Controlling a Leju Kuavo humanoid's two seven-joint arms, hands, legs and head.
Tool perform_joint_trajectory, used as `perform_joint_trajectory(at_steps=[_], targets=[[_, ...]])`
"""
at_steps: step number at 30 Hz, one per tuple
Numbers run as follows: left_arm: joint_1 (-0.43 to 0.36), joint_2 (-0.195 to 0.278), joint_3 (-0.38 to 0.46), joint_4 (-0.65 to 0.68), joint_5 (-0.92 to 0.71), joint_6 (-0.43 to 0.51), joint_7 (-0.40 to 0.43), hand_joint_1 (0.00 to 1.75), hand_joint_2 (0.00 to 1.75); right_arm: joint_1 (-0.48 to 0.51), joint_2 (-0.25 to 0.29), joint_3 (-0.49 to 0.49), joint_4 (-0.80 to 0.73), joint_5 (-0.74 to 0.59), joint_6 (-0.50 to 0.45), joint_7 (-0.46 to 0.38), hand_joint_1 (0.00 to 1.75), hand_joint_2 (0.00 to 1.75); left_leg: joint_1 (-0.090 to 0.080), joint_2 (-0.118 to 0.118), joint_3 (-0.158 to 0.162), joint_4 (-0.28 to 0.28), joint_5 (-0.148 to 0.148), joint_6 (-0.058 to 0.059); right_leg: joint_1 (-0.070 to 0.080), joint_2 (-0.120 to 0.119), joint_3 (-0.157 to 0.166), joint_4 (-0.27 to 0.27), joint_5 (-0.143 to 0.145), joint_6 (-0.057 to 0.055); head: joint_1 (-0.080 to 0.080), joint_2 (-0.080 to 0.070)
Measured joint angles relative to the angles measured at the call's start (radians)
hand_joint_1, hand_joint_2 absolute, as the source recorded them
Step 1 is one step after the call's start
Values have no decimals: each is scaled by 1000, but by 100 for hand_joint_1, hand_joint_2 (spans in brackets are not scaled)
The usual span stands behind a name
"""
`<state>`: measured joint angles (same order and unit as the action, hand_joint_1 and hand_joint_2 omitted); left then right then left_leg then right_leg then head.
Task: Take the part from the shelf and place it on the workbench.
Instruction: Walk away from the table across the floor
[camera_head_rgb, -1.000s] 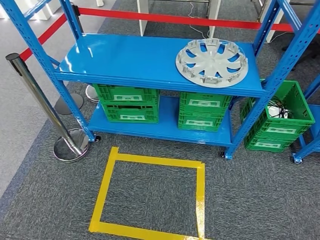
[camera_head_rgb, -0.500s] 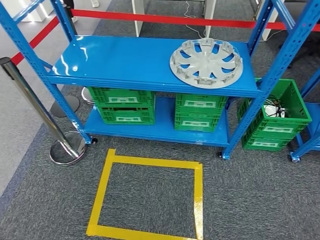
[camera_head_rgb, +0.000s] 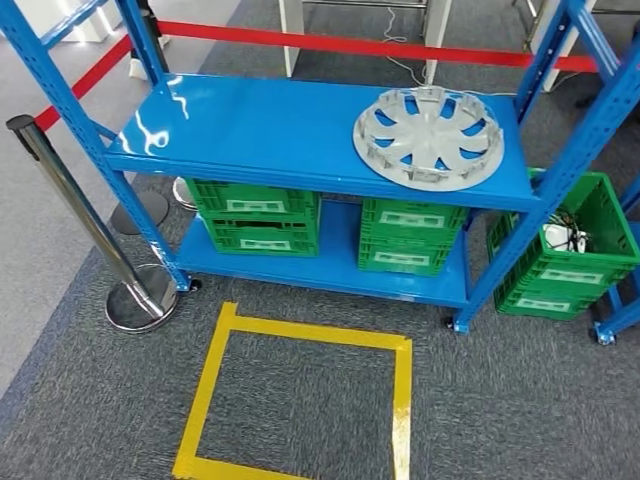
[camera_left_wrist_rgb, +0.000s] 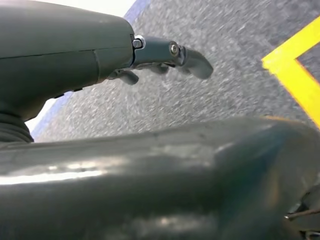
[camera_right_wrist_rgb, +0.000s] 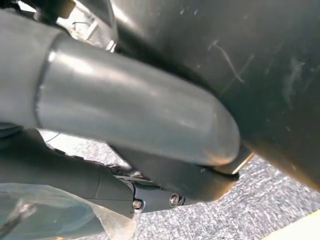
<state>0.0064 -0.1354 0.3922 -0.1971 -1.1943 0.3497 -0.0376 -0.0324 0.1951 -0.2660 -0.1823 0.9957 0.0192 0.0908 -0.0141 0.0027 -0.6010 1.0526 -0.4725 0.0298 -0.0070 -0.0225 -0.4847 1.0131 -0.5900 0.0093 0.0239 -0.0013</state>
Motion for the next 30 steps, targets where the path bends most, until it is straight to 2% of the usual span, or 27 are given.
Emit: perform_joint_trajectory(at_steps=[2, 3, 4, 6, 7, 8, 9, 11, 12, 13, 14, 17, 19, 20, 21, 23, 24, 25, 26, 27, 28, 29, 30], targets=[[3, -1, 0, 0, -2, 0, 1, 0, 0, -1, -1, 0, -1, 1, 0, 1, 0, 0, 6, -4, 15, -25, -5, -1, 1, -1, 9, -5, -6, 10, 0, 0], [4, -1, 1, 0, -2, 0, 1, 0, 0, -1, -1, 0, -1, 1, 0, 1, 0, 0, 10, -5, 25, -37, -5, -1, 2, 4, 6, 7, -16, 14, 0, 0], [5, -1, 1, 0, -4, 0, 2, 0, 0, -2, -1, 0, -2, 1, 0, 0, 0, 0, 13, -6, 34, -47, -5, 1, 2, 11, -12, 43, -34, 18, 1, 0], [3, -3, 1, 0, -6, 0, 2, 0, 0, -5, -2, 0, -2, 1, 0, -2, 0, 0, 13, -7, 43, -51, -11, 6, 3, 20, -93, 173, -82, 24, 1, 0], [2, -4, 1, 0, -6, 0, 2, 0, 0, -7, -3, 0, -2, 1, 0, -4, 0, 0, 12, -7, 48, -51, -16, 7, 3, 21, -135, 235, -96, 26, 1, 0], [2, -5, 1, 0, -6, 0, 2, 0, 0, -9, -3, 0, -2, 1, 0, -4, 0, 0, 12, -8, 56, -51, -23, 8, 3, 22, -163, 267, -88, 27, 1, 0], [3, -5, 1, 0, -6, 0, 2, 0, 0, -11, -3, 0, -3, 0, 0, -5, 0, 0, 12, -9, 67, -50, -31, 7, 3, 22, -171, 261, -59, 29, 1, 0], [4, -6, 1, 0, -7, -1, 2, 0, 0, -12, -3, 0, -3, 1, 0, -3, 0, 0, 14, -14, 94, -50, -49, 3, 1, 22, -138, 153, 37, 30, 1, 0], [4, -6, 1, 0, -7, -1, 2, 0, 0, -11, -3, 0, -2, 1, 0, -1, 0, 0, 13, -17, 103, -50, -57, -1, 0, 24, -119, 101, 70, 30, 1, 0], [3, -6, 1, 0, -7, -1, 2, 0, 0, -9, -3, 0, -1, 2, 0, -1, 0, 0, 12, -19, 107, -46, -65, -6, -1, 27, -99, 56, 86, 29, 3, 0], [2, -6, 1, 0, -7, -1, 2, 0, 0, -8, -3, 0, 0, 2, 0, 0, 0, 0, 11, -21, 105, -43, -69, -11, -1, 30, -90, 38, 85, 24, 2, 0], [1, -5, 1, 1, -8, -1, 2, 0, 0, -7, -2, 0, 1, 2, 0, -1, 0, 0, 9, -22, 99, -37, -77, -19, 0, 33, -83, 27, 70, 3, -1, 0], [0, -5, 1, 1, -7, 0, 2, 0, 0, -7, -2, 0, 0, 3, 0, -1, 0, 0, 10, -18, 92, -10, -95, -28, -3, 28, -71, 21, 64, -8, -5, 0], [-2, -4, 1, 1, -8, 0, 2, 0, 0, -7, -1, 0, 0, 3, 0, 0, 0, 0, 11, -16, 70, 36, -115, -34, -5, 25, -62, 18, 59, -14, -8, 0], [-2, -4, 1, 1, -8, 0, 2, 0, 0, -6, -1, 0, 0, 4, 0, 1, 0, 0, 13, -14, 35, 102, -139, -39, -5, 22, -56, 17, 54, -19, -11, 0], [-1, -4, 1, 1, -8, -1, 2, 0, 0, -5, -1, 0, 0, 4, 0, 2, 0, 0, 17, -12, -50, 240, -177, -45, -4, 19, -45, 17, 44, -23, -12, 0], [1, -4, 1, 1, -8, -1, 2, 0, 0, -3, -1, 0, 0, 5, 0, 3, 0, 0, 18, -12, -78, 275, -174, -45, -4, 20, -39, 17, 39, -23, -13, 0], [3, -4, 1, 1, -8, -1, 2, 0, 0, -2, -1, 0, 0, 5, 0, 4, 0, 0, 18, -12, -88, 269, -145, -44, -4, 21, -30, 17, 32, -22, -13, 0], [4, -4, 1, 1, -9, -1, 2, 0, 0, -2, -1, 0, 0, 6, 0, 5, 0, 0, 17, -12, -81, 227, -100, -40, -4, 22, -18, 17, 25, -20, -13, 0], [4, -4, 1, 1, -9, -1, 2, 0, 0, -1, -1, 0, 0, 8, 0, 6, 0, 0, 16, -12, -62, 160, -49, -35, -4, 22, -8, 16, 17, -18, -13, 0], [4, -4, 1, 1, -9, -1, 2, 0, 0, -1, -1, 0, 0, 8, 0, 7, 0, 0, 13, -11, -41, 98, -11, -29, -3, 21, 0, 14, 9, -15, -12, 0], [4, -4, 1, 1, -9, -1, 2, 0, 0, -1, -1, 0, 0, 9, 0, 7, 0, 0, 10, -10, -22, 50, 8, -23, -3, 21, 4, 12, 3, -11, -12, 0], [3, -4, 1, 1, -9, -1, 2, 0, 0, -1, -1, 0, 0, 10, 0, 8, 0, 0, 6, -9, -11, 21, 8, -18, -2, 20, 4, 10, -2, -6, -12, 0]])
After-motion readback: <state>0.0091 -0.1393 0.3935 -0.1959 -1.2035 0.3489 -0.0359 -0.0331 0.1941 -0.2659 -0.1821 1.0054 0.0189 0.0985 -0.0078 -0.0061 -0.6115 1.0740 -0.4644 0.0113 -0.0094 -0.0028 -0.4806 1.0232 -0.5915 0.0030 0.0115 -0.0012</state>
